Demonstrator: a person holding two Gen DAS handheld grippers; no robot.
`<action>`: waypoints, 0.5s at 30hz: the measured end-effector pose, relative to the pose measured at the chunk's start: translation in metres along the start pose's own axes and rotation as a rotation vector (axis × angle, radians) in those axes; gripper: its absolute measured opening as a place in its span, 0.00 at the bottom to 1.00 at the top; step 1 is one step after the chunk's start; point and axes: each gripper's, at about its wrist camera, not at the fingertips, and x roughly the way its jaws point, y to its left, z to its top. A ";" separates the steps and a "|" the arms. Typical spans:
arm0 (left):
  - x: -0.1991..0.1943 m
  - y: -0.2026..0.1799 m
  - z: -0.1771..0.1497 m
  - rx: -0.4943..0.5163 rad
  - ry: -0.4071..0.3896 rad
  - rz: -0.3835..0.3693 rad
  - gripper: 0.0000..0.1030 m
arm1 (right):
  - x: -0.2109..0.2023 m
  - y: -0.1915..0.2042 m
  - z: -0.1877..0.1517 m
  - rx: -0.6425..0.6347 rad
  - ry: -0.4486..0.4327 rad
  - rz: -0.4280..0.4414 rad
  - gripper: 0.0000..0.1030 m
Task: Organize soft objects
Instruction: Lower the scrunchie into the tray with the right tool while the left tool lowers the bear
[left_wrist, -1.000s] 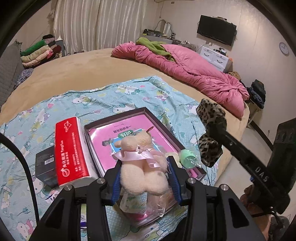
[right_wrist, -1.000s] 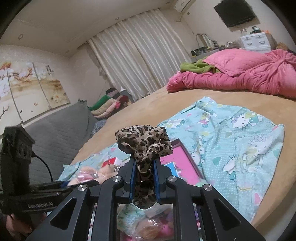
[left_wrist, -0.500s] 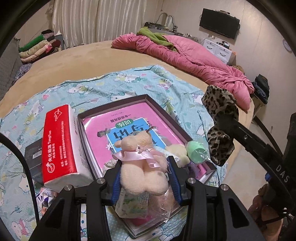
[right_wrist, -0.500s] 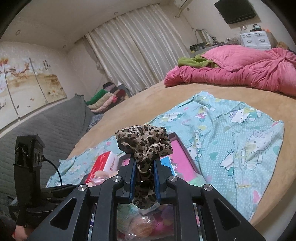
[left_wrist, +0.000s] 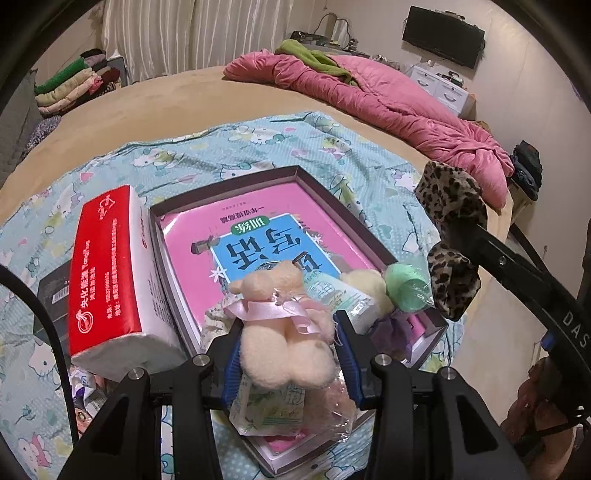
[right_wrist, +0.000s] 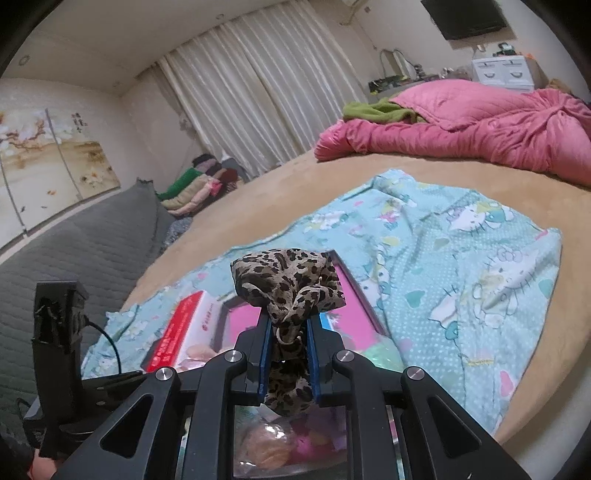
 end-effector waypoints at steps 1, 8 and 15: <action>0.001 0.000 0.000 -0.002 0.002 -0.002 0.44 | 0.001 -0.001 -0.001 -0.001 0.004 -0.003 0.17; 0.009 0.005 -0.002 -0.013 0.014 -0.002 0.44 | 0.019 0.005 -0.008 -0.060 0.071 -0.046 0.17; 0.014 0.008 -0.005 -0.022 0.024 -0.007 0.45 | 0.045 0.006 -0.020 -0.098 0.195 -0.079 0.18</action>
